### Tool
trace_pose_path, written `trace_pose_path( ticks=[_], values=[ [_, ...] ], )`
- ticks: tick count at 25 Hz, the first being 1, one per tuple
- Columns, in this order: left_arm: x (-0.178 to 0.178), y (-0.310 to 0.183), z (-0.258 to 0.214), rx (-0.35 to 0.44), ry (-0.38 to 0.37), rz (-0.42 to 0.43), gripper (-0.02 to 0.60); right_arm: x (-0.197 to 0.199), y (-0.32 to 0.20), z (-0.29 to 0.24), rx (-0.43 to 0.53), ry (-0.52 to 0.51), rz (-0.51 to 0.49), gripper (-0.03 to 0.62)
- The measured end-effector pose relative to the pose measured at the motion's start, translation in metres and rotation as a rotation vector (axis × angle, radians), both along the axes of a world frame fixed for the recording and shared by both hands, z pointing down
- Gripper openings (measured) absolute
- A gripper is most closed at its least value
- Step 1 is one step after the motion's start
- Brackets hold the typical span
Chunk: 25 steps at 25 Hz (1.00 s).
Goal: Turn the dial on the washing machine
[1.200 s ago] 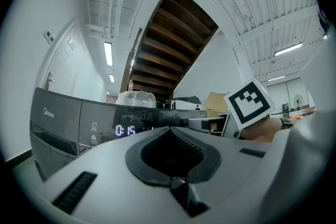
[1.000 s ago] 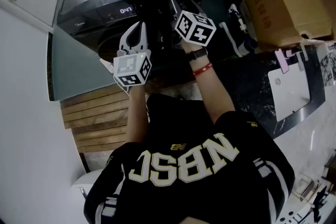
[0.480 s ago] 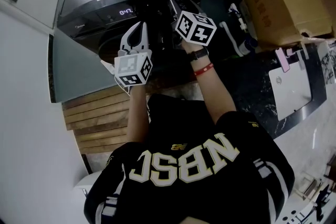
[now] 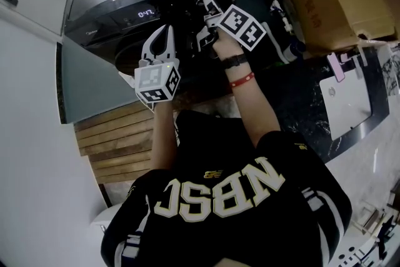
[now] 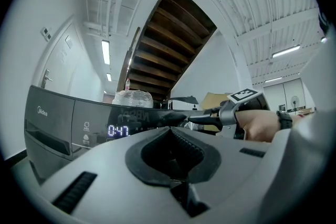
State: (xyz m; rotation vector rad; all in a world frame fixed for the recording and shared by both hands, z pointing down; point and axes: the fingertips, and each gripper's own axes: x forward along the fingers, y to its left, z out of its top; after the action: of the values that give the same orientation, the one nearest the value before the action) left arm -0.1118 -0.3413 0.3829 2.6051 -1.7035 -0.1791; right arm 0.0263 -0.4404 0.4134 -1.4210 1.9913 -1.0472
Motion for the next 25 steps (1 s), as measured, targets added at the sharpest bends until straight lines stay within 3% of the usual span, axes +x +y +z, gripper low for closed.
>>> trace_pose_path(
  ticks=[1, 3, 14, 18, 22, 25],
  values=[
    [0.0, 0.0, -0.001, 0.002, -0.001, -0.001, 0.014, 0.002, 0.0, 0.001, -0.014, -0.069, 0.001, 0.249],
    [-0.001, 0.001, -0.006, 0.012, -0.003, -0.005, 0.014, 0.004, 0.0, 0.002, -0.019, -0.115, 0.0, 0.247],
    [0.004, -0.001, -0.008, 0.017, -0.001, -0.005, 0.014, 0.001, 0.0, 0.001, -0.004, -0.056, -0.025, 0.249],
    [0.004, -0.001, -0.006, 0.013, 0.001, -0.011, 0.014, 0.001, 0.0, 0.003, -0.022, -0.082, -0.024, 0.249],
    [0.003, -0.002, -0.006, 0.013, 0.0, -0.017, 0.014, 0.003, -0.001, 0.005, -0.038, -0.175, -0.015, 0.247],
    [0.003, -0.001, -0.007, 0.014, -0.001, -0.015, 0.014, 0.006, 0.0, 0.014, -0.076, -0.422, 0.02, 0.247]
  ],
)
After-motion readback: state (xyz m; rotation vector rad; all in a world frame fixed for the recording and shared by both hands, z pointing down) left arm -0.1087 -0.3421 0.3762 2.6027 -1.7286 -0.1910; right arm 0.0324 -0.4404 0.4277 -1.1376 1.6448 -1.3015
